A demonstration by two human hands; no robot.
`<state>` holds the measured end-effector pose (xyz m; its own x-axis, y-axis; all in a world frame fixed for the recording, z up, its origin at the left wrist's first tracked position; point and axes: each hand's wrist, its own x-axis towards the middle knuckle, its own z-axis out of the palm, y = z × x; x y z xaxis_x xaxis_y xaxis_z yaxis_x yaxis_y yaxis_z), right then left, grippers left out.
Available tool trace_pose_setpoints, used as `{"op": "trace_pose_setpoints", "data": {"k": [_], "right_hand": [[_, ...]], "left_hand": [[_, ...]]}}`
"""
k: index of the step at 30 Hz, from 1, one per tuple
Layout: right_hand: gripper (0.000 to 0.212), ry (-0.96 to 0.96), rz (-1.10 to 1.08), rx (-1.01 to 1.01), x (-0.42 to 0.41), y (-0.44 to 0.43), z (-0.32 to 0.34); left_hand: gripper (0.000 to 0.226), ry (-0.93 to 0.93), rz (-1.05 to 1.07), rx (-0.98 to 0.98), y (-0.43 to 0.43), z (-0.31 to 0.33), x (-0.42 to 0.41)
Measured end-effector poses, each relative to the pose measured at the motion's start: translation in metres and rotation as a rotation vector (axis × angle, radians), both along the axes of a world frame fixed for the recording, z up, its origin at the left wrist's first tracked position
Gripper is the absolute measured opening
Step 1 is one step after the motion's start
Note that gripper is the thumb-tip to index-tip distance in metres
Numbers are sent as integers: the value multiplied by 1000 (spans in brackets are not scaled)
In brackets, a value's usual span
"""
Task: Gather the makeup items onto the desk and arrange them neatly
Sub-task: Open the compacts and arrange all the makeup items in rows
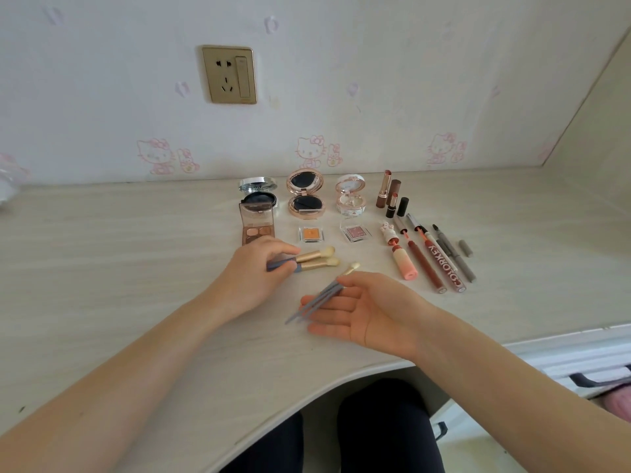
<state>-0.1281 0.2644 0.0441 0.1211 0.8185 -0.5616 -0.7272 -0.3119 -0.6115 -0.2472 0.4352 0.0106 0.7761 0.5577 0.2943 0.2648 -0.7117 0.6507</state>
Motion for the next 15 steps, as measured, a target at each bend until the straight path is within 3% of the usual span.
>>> {"op": "trace_pose_setpoints", "data": {"k": [6, 10, 13, 15], "right_hand": [[48, -46, 22, 32, -3, 5, 8], [36, -112, 8, 14, 4, -1, 9], [23, -393, 48, 2, 11, -6, 9], [19, -797, 88, -16, 16, -6, 8]], "left_hand": [[25, 36, -130, -107, -1, 2, -7], [19, 58, -154, -64, -1, 3, -12], [28, 108, -167, 97, -5, -1, -15], [32, 124, -182, 172, -7, -5, -18]]}}
